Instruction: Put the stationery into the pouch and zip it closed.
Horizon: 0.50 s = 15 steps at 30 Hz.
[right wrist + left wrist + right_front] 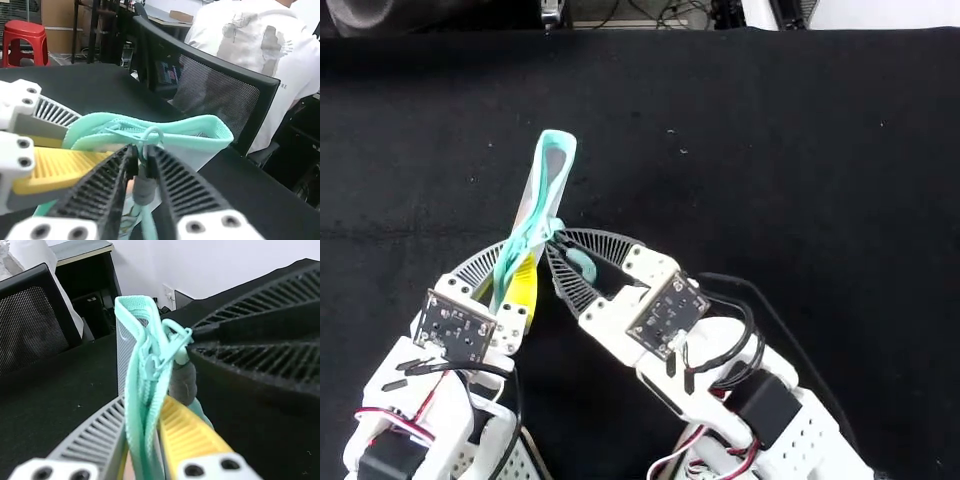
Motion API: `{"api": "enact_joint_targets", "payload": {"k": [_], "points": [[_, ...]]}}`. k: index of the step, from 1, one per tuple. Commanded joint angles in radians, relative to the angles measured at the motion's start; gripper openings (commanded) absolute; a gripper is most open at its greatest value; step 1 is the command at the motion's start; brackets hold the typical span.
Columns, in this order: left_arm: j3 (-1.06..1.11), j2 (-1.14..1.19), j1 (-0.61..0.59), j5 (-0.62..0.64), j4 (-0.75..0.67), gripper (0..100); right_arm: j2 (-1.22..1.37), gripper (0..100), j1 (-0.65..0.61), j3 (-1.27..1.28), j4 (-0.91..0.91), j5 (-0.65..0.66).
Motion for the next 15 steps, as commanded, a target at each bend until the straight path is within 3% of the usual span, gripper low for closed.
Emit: {"api": "enact_joint_targets", "payload": {"k": [1,15], "points": [[-0.001,0.000,0.008,-0.002,0.018,3,0.005,13.2,0.018,-0.004,-0.020,-0.055],[-0.001,0.000,0.085,-0.003,0.054,3,0.114,10.9,0.020,-0.008,-0.083,-0.075]]}}
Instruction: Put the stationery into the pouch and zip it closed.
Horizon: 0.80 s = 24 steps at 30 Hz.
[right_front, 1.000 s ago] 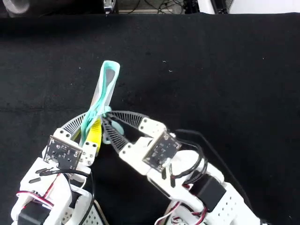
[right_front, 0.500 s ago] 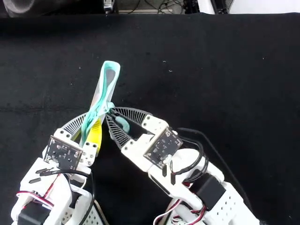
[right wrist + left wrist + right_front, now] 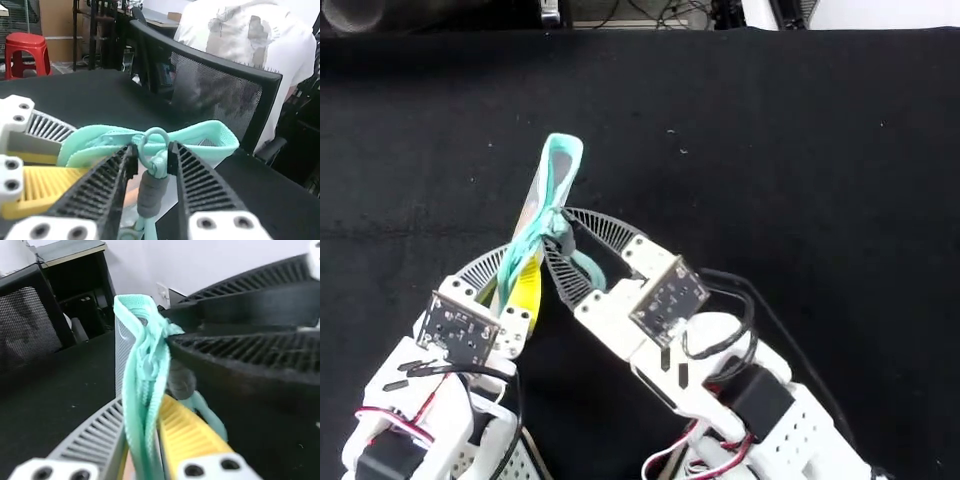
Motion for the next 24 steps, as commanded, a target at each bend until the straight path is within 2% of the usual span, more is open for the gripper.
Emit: {"api": "enact_joint_targets", "payload": {"k": [1,24], "points": [[0.005,0.000,0.031,-0.003,0.026,3,0.062,10.9,0.017,-0.027,-0.014,-0.005],[0.004,0.000,0.027,-0.003,0.028,3,0.085,10.9,0.015,0.001,0.028,0.002]]}}
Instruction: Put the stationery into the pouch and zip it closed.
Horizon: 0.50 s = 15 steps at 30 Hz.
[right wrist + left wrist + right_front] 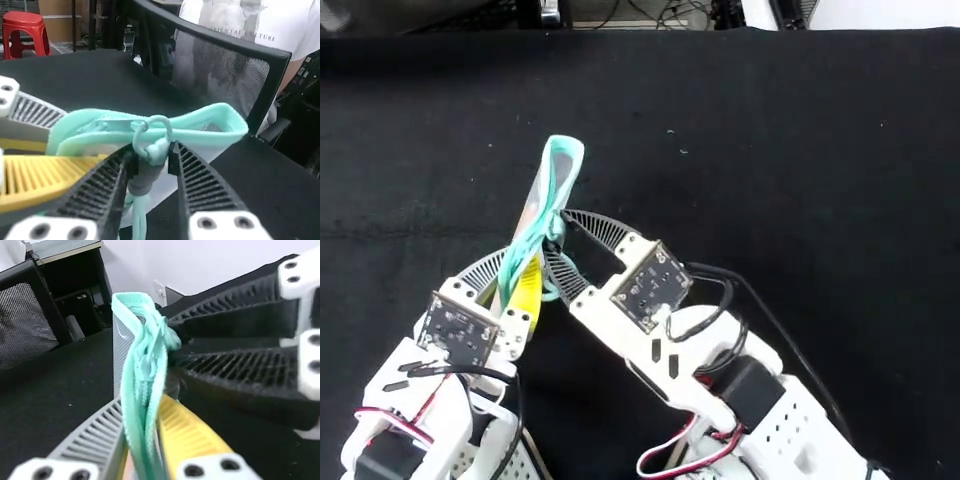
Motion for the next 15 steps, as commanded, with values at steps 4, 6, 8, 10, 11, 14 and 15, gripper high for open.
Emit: {"api": "enact_joint_targets", "payload": {"k": [4,6,8,10,11,14,15], "points": [[0.007,0.000,0.025,-0.003,0.020,3,0.031,10.6,0.009,0.035,-0.043,0.002],[0.007,0.000,0.024,-0.003,0.020,3,0.024,10.6,0.014,0.035,-0.055,0.002],[0.007,0.000,0.022,-0.003,0.020,3,0.019,9.5,0.015,0.027,-0.052,0.002],[0.008,0.000,0.022,-0.003,0.020,3,0.019,2.2,0.025,0.027,-0.054,0.002],[0.010,0.000,0.022,-0.003,0.020,3,0.019,0.9,0.041,0.025,-0.054,0.002],[0.010,0.000,0.022,-0.003,0.020,3,-0.002,1.1,0.130,0.013,-0.052,-0.002],[0.010,0.000,0.022,-0.003,0.020,3,-0.022,1.3,0.164,0.012,-0.052,-0.005]]}}
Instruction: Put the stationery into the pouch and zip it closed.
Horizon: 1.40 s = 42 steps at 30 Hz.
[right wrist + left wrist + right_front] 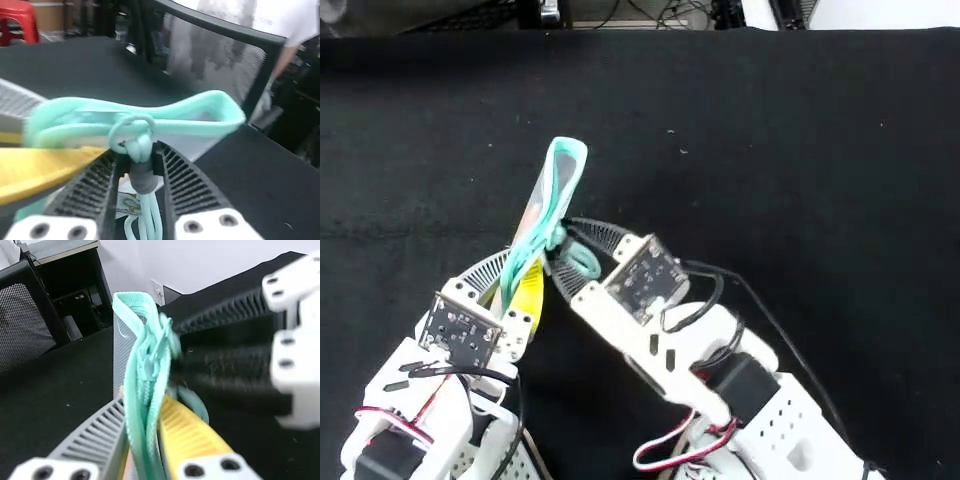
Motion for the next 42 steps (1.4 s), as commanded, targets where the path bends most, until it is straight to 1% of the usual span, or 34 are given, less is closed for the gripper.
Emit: {"api": "enact_joint_targets", "payload": {"k": [1,3,5,11,14,19,22,28,32,42], "points": [[0.010,0.000,0.010,-0.003,0.015,3,-0.044,1.2,0.124,-0.030,-0.026,-0.008],[0.010,0.000,0.010,-0.003,0.015,3,-0.087,1.2,0.176,-0.027,-0.026,-0.008],[0.012,0.000,0.010,-0.003,0.015,3,-0.114,1.2,0.203,-0.027,-0.025,-0.008],[0.010,0.000,0.010,-0.003,0.015,3,-0.120,1.2,0.207,-0.024,-0.031,0.003],[0.010,0.000,0.010,-0.003,0.015,3,-0.102,1.2,0.207,-0.027,-0.040,0.072],[0.010,0.000,0.012,-0.005,0.015,3,-0.025,1.2,0.209,-0.056,-0.094,0.121],[0.012,0.000,0.010,-0.032,0.015,3,0.051,1.2,0.229,-0.134,-0.087,0.120],[0.012,0.000,0.010,-0.035,0.015,3,0.209,1.2,0.290,-0.271,-0.066,0.123],[0.015,0.000,0.013,-0.035,0.015,3,0.283,1.2,0.305,-0.311,-0.061,0.180],[0.015,0.000,0.018,-0.035,0.017,3,0.295,1.2,0.302,-0.329,-0.009,0.255]]}}
